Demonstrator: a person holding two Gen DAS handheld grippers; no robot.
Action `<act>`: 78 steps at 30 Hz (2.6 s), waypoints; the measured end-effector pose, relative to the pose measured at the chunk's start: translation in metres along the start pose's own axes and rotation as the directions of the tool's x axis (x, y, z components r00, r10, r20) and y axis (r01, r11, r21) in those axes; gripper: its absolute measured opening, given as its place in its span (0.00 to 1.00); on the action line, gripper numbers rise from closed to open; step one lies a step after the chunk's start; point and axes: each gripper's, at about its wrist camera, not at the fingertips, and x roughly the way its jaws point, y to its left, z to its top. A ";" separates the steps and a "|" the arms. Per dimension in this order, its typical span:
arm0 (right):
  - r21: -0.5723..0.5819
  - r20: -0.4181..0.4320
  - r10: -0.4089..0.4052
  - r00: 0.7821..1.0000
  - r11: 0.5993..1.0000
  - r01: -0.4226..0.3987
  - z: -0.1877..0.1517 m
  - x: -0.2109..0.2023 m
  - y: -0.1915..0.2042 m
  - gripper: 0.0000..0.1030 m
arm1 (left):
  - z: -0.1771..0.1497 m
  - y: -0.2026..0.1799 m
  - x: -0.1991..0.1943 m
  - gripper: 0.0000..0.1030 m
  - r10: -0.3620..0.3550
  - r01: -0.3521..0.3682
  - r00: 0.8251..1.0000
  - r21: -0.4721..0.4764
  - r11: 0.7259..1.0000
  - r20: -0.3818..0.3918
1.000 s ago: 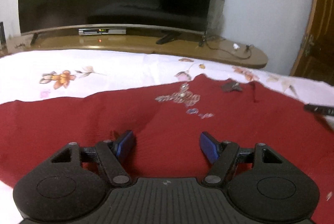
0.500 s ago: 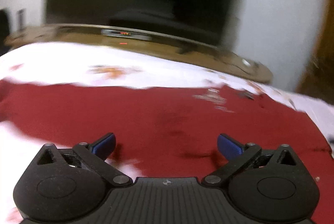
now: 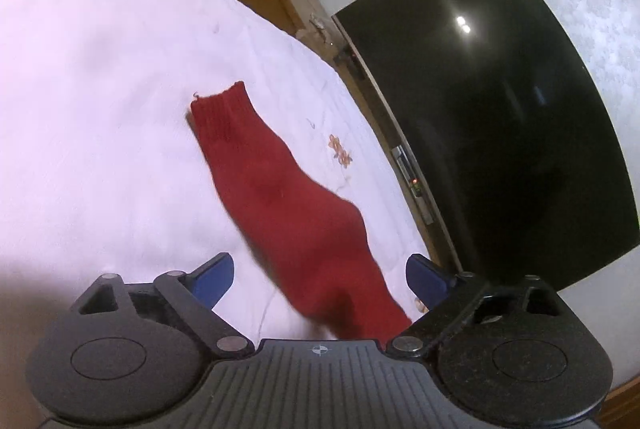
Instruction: Fold small clothes
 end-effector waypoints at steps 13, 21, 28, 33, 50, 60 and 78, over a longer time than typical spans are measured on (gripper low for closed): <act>-0.035 0.015 0.003 1.000 0.999 -0.002 0.003 -0.008 0.054 0.44 | 0.032 0.025 0.046 0.08 0.002 -0.002 0.998 0.008 1.000 -0.058; -0.012 0.027 -0.004 1.000 1.000 0.004 0.003 -0.011 0.051 0.44 | 0.027 -0.041 0.035 0.05 -0.065 0.063 0.998 0.239 0.969 0.003; 0.005 0.019 0.011 1.000 1.000 -0.011 0.000 -0.007 0.042 0.44 | -0.027 -0.151 0.029 0.05 -0.198 0.187 0.980 0.517 0.835 -0.034; 0.016 0.020 0.007 1.000 1.000 -0.008 -0.001 -0.013 0.028 0.44 | -0.077 -0.195 0.033 0.05 -0.269 0.306 0.952 0.521 0.797 -0.147; 0.094 -0.013 -0.024 1.000 0.995 0.025 -0.014 -0.030 -0.041 0.45 | -0.278 -0.254 0.079 0.05 -0.090 0.358 0.916 0.695 0.623 -0.391; 0.096 -0.015 0.103 0.995 0.990 -0.101 0.010 -0.011 -0.012 0.51 | -0.336 -0.269 0.053 0.83 -0.045 0.379 0.914 0.805 0.456 -0.404; 0.379 -0.120 0.405 0.906 0.862 -0.335 0.021 0.131 0.079 0.42 | -0.199 -0.160 0.020 0.76 0.079 0.131 0.969 0.761 0.635 -0.234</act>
